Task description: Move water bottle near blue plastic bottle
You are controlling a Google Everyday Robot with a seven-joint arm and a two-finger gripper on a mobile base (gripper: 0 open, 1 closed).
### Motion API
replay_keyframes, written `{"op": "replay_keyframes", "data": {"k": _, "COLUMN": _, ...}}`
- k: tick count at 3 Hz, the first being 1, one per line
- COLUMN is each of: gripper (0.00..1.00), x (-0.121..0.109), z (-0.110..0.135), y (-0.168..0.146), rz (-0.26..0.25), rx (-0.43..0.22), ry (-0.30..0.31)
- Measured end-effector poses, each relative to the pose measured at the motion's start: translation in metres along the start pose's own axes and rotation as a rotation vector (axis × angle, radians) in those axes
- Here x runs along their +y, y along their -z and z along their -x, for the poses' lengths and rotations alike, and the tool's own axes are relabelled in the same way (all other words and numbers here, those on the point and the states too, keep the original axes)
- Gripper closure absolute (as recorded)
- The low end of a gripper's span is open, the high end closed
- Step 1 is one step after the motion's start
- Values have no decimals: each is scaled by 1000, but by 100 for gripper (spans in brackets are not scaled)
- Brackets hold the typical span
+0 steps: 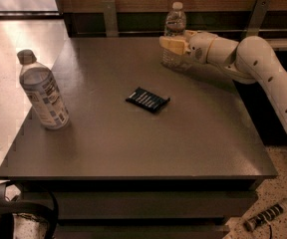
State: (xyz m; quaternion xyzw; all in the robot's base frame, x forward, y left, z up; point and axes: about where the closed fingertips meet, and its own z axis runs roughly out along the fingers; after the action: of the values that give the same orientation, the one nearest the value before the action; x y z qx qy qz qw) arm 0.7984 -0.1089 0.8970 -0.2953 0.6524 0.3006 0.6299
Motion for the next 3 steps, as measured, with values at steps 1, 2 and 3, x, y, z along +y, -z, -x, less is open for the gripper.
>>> {"op": "replay_keyframes", "data": {"k": 1, "gripper": 93, "x": 2, "z": 0, "y": -3, "rz": 5, "rx": 0, "ry": -1}}
{"op": "replay_keyframes", "data": {"k": 2, "gripper": 100, "x": 3, "z": 0, "y": -4, "rz": 8, "rx": 0, "ry": -1}}
{"op": "replay_keyframes", "data": {"k": 3, "gripper": 100, "x": 8, "z": 13, "y": -3, "rz": 7, "rx": 8, "ry": 5}}
